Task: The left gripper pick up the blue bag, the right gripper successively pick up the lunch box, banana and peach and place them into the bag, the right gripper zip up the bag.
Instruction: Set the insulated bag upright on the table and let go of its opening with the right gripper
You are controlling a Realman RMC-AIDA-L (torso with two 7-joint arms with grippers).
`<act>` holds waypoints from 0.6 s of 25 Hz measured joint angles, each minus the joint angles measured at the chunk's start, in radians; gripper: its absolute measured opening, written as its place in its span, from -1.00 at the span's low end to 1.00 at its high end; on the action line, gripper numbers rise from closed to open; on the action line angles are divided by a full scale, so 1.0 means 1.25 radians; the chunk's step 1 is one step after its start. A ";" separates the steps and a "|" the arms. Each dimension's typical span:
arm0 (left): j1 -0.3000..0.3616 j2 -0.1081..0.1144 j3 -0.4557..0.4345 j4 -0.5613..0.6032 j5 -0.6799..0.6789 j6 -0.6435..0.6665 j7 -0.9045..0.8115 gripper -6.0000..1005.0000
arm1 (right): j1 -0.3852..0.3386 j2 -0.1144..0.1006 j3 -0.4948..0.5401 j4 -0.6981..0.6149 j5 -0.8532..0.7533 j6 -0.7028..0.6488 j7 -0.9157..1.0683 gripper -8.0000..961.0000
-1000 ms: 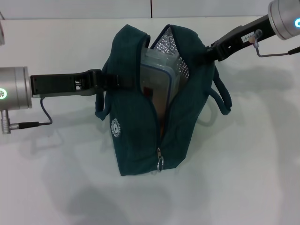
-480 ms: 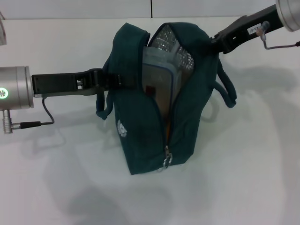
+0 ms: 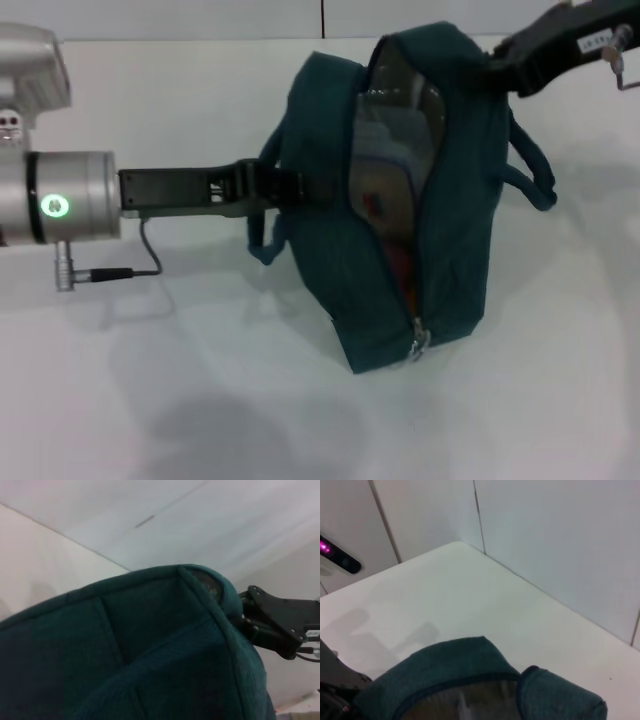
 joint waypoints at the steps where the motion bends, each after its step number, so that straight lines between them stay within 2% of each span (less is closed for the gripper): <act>1: -0.007 0.000 0.001 -0.015 0.000 -0.001 0.006 -0.89 | -0.004 0.000 0.000 0.005 0.000 -0.002 0.000 -0.71; 6: -0.043 -0.001 0.002 -0.079 0.000 -0.017 0.036 -0.89 | -0.029 0.001 -0.005 0.022 0.003 -0.001 -0.020 -0.72; 12: -0.034 -0.001 0.002 -0.083 0.000 -0.031 0.039 -0.89 | -0.048 0.000 0.005 0.022 0.063 0.001 -0.052 -0.73; 15: -0.026 -0.002 0.002 -0.084 0.000 -0.034 0.041 -0.89 | -0.060 0.000 0.020 0.020 0.083 0.001 -0.060 -0.59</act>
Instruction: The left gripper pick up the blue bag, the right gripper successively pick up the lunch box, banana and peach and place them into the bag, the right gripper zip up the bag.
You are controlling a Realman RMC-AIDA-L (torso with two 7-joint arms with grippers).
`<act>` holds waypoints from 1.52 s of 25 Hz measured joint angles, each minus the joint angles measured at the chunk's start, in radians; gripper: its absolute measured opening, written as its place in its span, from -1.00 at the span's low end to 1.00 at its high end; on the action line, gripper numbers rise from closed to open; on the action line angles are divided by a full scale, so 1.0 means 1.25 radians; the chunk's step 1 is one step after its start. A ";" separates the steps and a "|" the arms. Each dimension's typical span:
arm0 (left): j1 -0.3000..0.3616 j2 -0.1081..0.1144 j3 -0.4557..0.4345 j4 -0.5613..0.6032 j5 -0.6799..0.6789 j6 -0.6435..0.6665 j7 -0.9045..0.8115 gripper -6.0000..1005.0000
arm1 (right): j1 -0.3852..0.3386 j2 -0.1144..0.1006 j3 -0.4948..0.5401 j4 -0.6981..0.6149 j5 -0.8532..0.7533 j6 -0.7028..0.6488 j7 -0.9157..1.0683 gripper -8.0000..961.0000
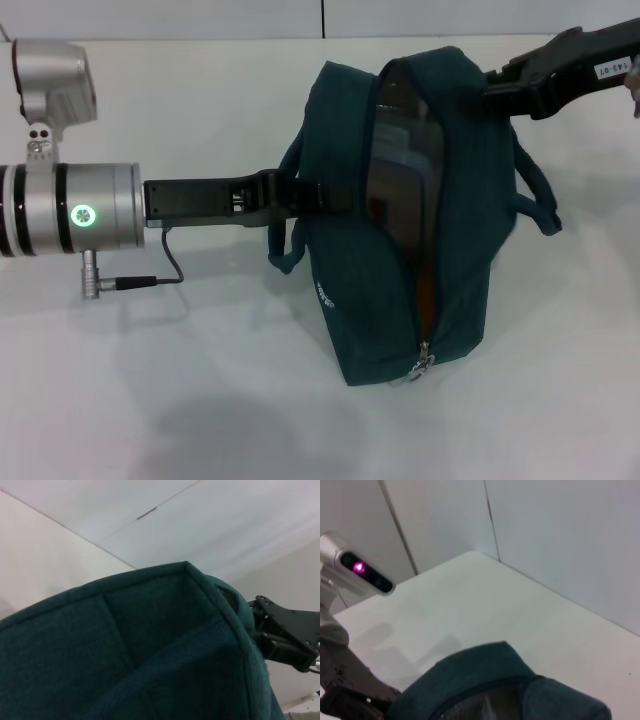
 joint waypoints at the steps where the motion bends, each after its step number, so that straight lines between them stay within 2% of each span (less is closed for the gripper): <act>1: 0.001 0.000 0.000 -0.001 0.000 0.000 0.001 -0.89 | -0.005 0.000 0.002 -0.002 0.002 0.000 -0.002 -0.54; 10: 0.019 -0.002 -0.002 -0.022 -0.021 0.000 0.024 -0.89 | -0.025 -0.002 0.046 -0.010 0.012 -0.012 -0.017 -0.13; 14: 0.024 -0.002 -0.003 -0.022 -0.021 -0.001 0.026 -0.89 | -0.048 -0.002 0.083 -0.020 0.108 -0.038 -0.077 0.04; 16: 0.025 -0.002 -0.004 -0.022 -0.021 -0.001 0.027 -0.89 | -0.073 -0.003 0.106 -0.031 0.194 -0.075 -0.143 0.21; 17: 0.026 -0.002 -0.004 -0.023 -0.021 -0.001 0.027 -0.89 | -0.104 -0.004 0.123 -0.042 0.298 -0.150 -0.237 0.29; 19: 0.028 -0.002 -0.006 -0.025 -0.021 -0.001 0.027 -0.89 | -0.111 -0.004 0.125 -0.042 0.318 -0.173 -0.258 0.46; 21: 0.029 -0.002 -0.006 -0.028 -0.022 -0.003 0.027 -0.89 | -0.144 -0.004 0.127 -0.044 0.378 -0.280 -0.355 0.46; 24: 0.029 -0.002 -0.006 -0.030 -0.022 -0.009 0.027 -0.89 | -0.197 0.000 0.113 -0.028 0.386 -0.381 -0.479 0.45; 26: 0.028 -0.002 -0.005 -0.031 -0.024 -0.011 0.027 -0.89 | -0.236 0.000 0.087 0.013 0.381 -0.406 -0.558 0.44; 29: 0.031 -0.002 -0.002 -0.032 -0.042 -0.011 0.028 -0.89 | -0.269 -0.002 0.059 0.145 0.351 -0.404 -0.665 0.44; 31: 0.033 -0.002 -0.001 -0.032 -0.048 -0.011 0.028 -0.89 | -0.268 -0.001 0.057 0.262 0.303 -0.394 -0.724 0.44; 34: 0.033 -0.002 -0.001 -0.032 -0.051 -0.011 0.028 -0.89 | -0.260 -0.001 0.059 0.377 0.228 -0.348 -0.785 0.44; 38: 0.034 -0.002 -0.001 -0.032 -0.052 -0.011 0.028 -0.89 | -0.252 0.001 0.035 0.458 0.196 -0.258 -0.830 0.44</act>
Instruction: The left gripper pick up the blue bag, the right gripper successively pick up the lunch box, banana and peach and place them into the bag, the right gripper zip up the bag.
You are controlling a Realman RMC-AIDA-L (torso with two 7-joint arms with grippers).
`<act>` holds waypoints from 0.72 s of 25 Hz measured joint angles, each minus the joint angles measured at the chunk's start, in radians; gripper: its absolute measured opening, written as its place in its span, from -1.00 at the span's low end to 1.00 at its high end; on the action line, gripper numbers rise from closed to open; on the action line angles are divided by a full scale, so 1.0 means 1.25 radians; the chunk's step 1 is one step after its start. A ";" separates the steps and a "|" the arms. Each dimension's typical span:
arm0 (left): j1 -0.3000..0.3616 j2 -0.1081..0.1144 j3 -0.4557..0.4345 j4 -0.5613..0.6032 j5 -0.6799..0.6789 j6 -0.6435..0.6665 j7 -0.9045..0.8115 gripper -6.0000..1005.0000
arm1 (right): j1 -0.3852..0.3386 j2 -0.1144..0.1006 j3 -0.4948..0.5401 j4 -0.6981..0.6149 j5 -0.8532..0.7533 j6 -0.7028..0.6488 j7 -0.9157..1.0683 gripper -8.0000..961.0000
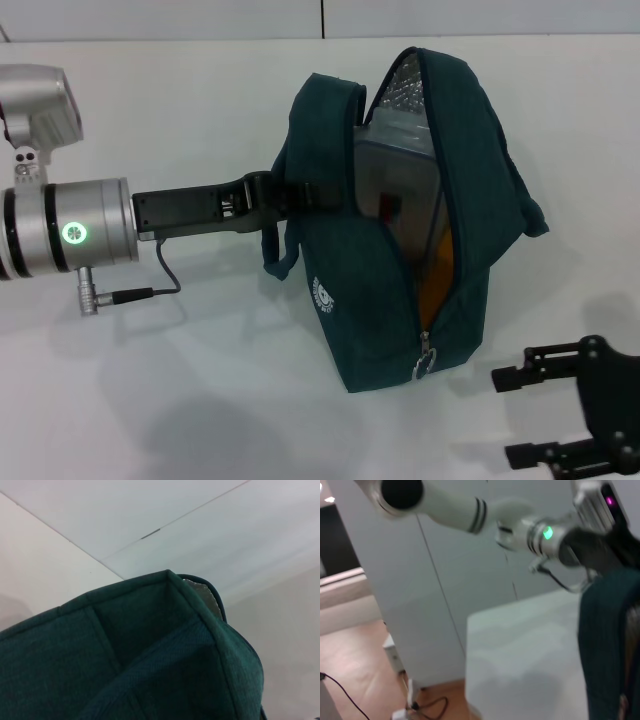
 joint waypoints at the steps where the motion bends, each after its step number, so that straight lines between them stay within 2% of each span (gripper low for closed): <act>1: 0.000 0.000 0.000 0.000 0.000 0.000 0.000 -0.89 | 0.003 0.000 -0.010 0.014 -0.001 0.020 -0.005 0.44; 7: 0.000 0.000 0.000 0.000 0.000 0.000 0.000 -0.89 | 0.032 0.005 -0.060 0.077 0.007 0.113 -0.016 0.44; 18: 0.001 0.001 0.000 0.000 0.000 0.000 0.004 -0.89 | 0.055 0.009 -0.072 0.123 0.071 0.156 -0.041 0.44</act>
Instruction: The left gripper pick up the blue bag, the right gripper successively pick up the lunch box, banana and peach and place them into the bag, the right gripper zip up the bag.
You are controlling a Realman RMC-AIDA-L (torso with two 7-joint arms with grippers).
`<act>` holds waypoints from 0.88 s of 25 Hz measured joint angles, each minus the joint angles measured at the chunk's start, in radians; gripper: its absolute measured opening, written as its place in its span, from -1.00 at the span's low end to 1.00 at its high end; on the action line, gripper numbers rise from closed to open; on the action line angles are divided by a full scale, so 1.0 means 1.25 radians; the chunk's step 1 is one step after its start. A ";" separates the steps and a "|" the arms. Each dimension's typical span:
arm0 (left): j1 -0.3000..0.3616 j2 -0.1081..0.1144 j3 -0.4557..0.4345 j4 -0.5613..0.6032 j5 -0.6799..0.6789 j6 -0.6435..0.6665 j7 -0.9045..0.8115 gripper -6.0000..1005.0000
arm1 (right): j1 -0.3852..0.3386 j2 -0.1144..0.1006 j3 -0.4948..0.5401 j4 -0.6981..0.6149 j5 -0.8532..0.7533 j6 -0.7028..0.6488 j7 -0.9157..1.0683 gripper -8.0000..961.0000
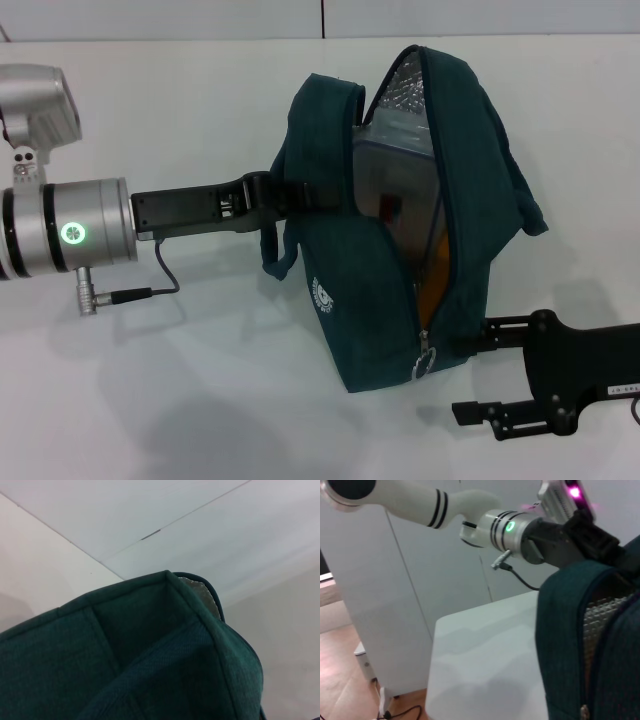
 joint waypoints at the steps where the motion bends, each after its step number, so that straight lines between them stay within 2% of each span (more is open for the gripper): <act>1: 0.000 0.000 0.000 0.000 0.000 0.000 0.000 -0.89 | 0.002 0.000 0.000 0.002 0.000 0.003 0.000 0.44; 7: 0.000 0.000 0.000 0.000 0.000 0.000 0.001 -0.89 | 0.016 0.003 -0.016 0.016 0.010 0.030 -0.002 0.44; 11: 0.000 0.000 0.000 0.000 0.000 0.000 0.002 -0.89 | 0.045 0.003 -0.082 0.053 0.051 0.059 -0.005 0.44; 17: 0.000 0.000 0.000 0.000 0.000 0.000 0.002 -0.89 | 0.054 0.003 -0.193 0.060 0.118 0.100 -0.005 0.44; 22: 0.002 0.000 0.000 0.000 0.000 0.000 0.003 -0.89 | 0.048 0.000 -0.188 0.061 0.124 0.108 -0.005 0.44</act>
